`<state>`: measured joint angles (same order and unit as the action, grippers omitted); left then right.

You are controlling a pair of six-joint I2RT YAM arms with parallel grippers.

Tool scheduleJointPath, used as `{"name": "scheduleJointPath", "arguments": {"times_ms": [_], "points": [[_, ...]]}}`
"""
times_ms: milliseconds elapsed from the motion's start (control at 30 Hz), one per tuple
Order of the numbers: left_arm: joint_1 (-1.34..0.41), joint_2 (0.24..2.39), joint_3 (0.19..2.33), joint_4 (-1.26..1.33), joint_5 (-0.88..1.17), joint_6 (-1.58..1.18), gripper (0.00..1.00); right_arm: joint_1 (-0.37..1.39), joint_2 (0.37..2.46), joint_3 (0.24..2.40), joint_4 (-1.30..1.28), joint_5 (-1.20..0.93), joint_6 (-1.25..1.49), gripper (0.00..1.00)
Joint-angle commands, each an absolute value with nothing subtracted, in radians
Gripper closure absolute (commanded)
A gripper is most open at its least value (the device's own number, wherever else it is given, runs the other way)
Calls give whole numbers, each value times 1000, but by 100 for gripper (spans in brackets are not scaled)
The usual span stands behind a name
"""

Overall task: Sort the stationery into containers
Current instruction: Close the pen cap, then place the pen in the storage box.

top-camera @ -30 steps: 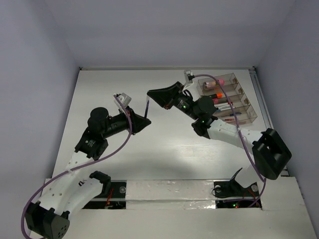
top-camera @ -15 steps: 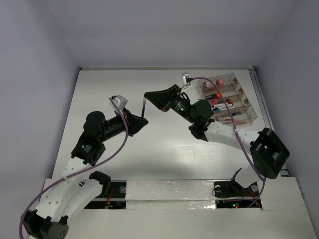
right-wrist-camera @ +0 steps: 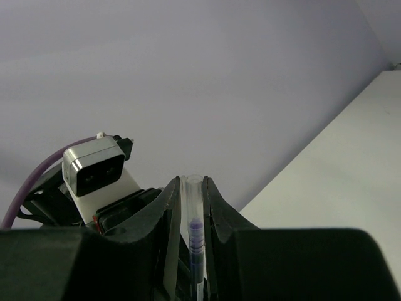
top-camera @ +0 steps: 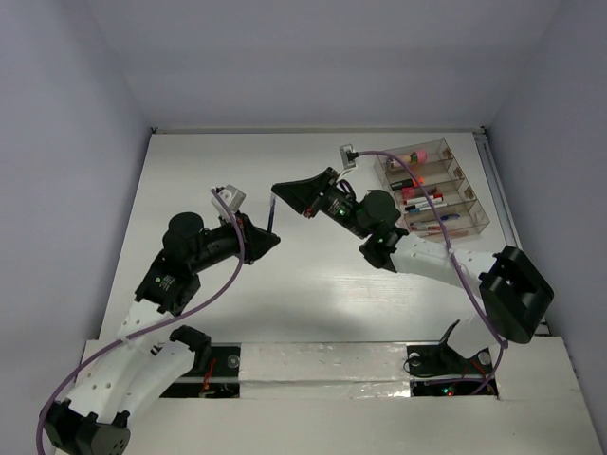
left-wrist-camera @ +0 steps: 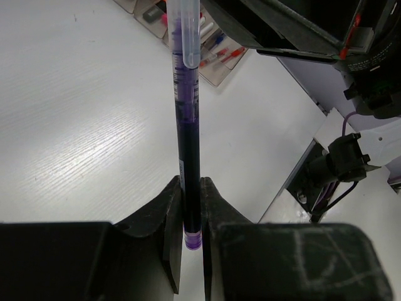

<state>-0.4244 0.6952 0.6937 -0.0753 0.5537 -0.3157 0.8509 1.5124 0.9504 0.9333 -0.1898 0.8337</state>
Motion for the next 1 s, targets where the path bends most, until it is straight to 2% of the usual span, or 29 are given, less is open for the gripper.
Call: {"name": "scheduleJointPath", "arguments": {"times_ms": [0,300,700,967], "points": [[-420,676,718,103,515,-299,100,900,1532,928,750,-319,801,100],[-402,689,747,112,497,-307,100,920,1537,878,704,-388,813,100],[-393,756,853,106,454,-318,100,1011,1537,770,702,-371,810,100],[-393,796,897,136,468,-340,100,1011,1505,693,744,-359,833,100]]}}
